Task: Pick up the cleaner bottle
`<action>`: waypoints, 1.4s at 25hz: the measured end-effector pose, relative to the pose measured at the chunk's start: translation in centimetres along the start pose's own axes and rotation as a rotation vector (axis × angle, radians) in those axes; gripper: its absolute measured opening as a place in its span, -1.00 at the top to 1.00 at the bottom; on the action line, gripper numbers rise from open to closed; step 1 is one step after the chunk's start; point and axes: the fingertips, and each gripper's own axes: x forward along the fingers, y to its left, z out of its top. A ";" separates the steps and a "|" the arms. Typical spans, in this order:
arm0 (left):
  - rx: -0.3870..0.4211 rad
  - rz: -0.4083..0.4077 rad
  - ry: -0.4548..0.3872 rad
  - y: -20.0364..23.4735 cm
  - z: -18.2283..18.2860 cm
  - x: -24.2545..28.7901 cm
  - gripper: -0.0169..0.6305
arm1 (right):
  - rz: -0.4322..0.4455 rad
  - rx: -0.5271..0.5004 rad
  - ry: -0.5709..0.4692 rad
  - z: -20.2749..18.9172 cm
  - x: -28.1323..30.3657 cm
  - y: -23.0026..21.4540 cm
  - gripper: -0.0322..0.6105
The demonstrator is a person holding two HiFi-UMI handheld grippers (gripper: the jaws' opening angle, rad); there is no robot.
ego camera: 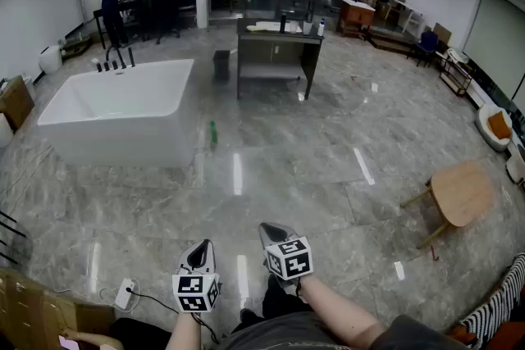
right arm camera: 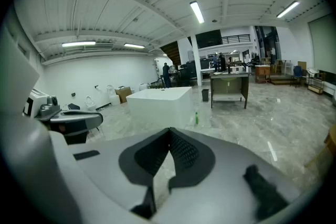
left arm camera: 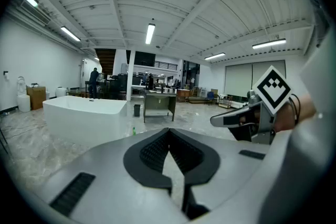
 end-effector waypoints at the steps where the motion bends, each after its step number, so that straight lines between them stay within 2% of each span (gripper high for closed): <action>1: 0.002 -0.002 0.006 -0.1 -0.1 0.0 0.91 | 0.000 -0.001 0.003 -0.1 -0.1 0.0 0.82; 11: -0.008 -0.002 0.017 0.1 -0.6 -0.7 0.91 | -0.003 -0.004 0.017 -0.7 -0.7 0.5 0.82; 18: -0.054 0.034 -0.001 1.3 -0.4 -1.5 0.90 | 0.050 0.019 -0.041 0.6 -0.9 1.5 0.81; 24: -0.108 0.063 -0.028 3.8 0.1 -1.5 0.90 | 0.072 0.040 -0.061 1.6 1.6 1.4 0.81; 30: -0.114 0.102 0.017 6.4 -0.4 2.5 0.90 | 0.076 0.071 -0.030 1.7 6.4 -1.4 0.81; 35: -0.115 0.102 0.060 8.1 0.5 8.9 0.90 | 0.067 0.117 -0.001 3.1 11.8 -6.0 0.81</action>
